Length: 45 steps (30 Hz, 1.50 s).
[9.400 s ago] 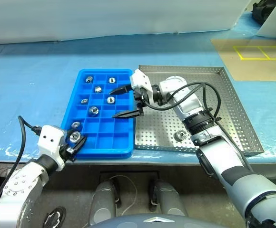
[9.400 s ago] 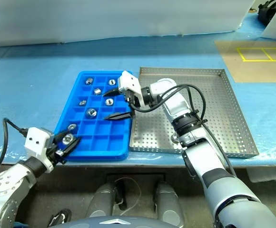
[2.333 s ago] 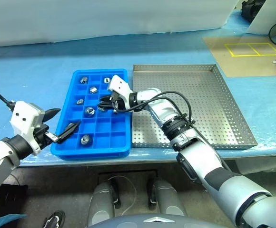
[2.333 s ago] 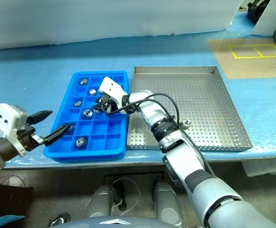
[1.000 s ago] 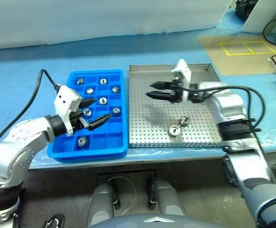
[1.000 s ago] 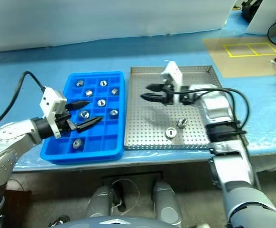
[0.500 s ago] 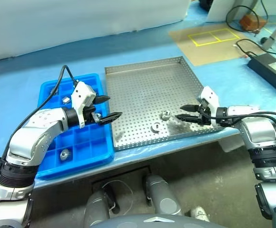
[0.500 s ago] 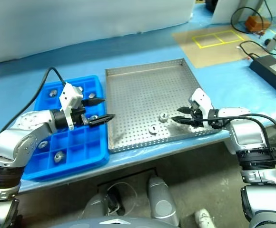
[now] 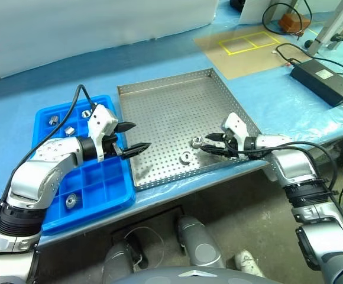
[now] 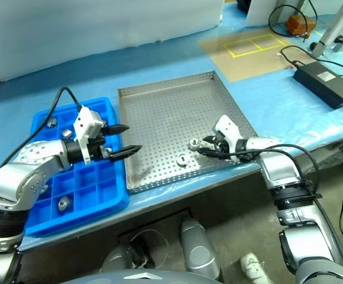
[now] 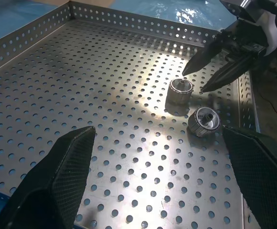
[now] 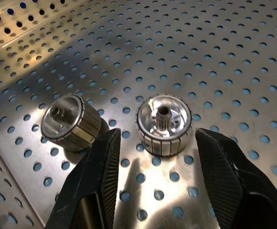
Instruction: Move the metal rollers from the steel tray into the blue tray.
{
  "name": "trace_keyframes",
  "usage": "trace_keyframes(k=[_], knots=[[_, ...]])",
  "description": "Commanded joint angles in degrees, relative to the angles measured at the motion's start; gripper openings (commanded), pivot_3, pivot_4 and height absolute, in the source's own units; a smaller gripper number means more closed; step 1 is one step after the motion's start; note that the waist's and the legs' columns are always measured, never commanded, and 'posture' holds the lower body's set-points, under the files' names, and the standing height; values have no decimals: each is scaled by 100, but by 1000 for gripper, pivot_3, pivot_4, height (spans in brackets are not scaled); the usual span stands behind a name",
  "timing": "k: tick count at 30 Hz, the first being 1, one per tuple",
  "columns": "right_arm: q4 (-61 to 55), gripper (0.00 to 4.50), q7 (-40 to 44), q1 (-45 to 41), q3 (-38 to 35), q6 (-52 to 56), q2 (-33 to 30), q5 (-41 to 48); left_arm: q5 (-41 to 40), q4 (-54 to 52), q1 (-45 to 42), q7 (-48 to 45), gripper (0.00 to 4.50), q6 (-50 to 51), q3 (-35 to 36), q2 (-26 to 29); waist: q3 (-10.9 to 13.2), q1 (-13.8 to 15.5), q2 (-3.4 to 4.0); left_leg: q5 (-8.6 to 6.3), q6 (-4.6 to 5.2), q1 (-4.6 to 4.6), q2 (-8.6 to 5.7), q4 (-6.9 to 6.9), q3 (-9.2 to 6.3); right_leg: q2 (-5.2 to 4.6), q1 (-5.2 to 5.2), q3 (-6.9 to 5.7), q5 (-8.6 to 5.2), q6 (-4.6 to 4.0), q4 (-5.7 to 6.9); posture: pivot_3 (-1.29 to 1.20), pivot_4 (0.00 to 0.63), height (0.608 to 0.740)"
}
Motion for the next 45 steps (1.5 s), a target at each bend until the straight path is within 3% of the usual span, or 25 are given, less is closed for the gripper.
trace_keyframes(k=[1, 12, 16, 26, 31, 38, 45], knots=[[219, 2554, -100, -208, 102, -395, 102, -198, -74, -254, 67, 24, 4500, 32, 217, 104, 0, 2, 1, 0, 0, 0, 0, 0, 0, -1, 0, -1, 2, -4, 0, -706, 150, 740], [1086, 2554, -372, -371, 286, -1035, 359, -663, -83, -402, 221, 96, 4500, 68, 276, 116, 0, 7, 0, 0, 1, 1, 0, 3, -4, -6, 9, -12, 13, -23, 0, -694, 150, 740], [1131, 1639, -398, -346, 280, -1168, 409, -705, -91, -397, 213, 93, 4500, 72, 269, 136, 0, 4, 0, 0, 1, 5, 1, 4, -4, -6, 13, -12, 13, -23, 1, -695, 150, 740], [549, 1629, -95, -621, 171, -765, 536, -346, -259, -629, 527, -136, 4500, 202, 496, 507, 1, 0, 1, 0, 0, 7, 2, 1, -4, -6, 13, -12, 14, -24, 2, -657, 150, 740], [179, 1629, 263, -1112, 280, -499, 993, 25, -318, -875, 883, 63, 4500, 251, 1010, 674, 1, 15, 2, 0, -1, 8, 5, 1, -4, -6, 9, -12, 15, -26, 10, -572, 150, 740], [791, 1629, 744, -1599, 813, -969, 1649, -138, -389, -1535, 1631, 623, 4500, 461, 1642, 566, 1, 277, 2, 1, -3, 7, 9, 0, -15, -6, 15, -20, 17, -31, 10, -428, 150, 740], [1617, 1629, 1206, -1991, 1051, -1535, 2093, -185, -692, -2374, 2557, 1274, 4500, 773, 2609, 307, 3, 834, 4, 4, -8, 5, 15, 0, -15, -7, 10, -21, 19, -35, 18, -283, 150, 740]])
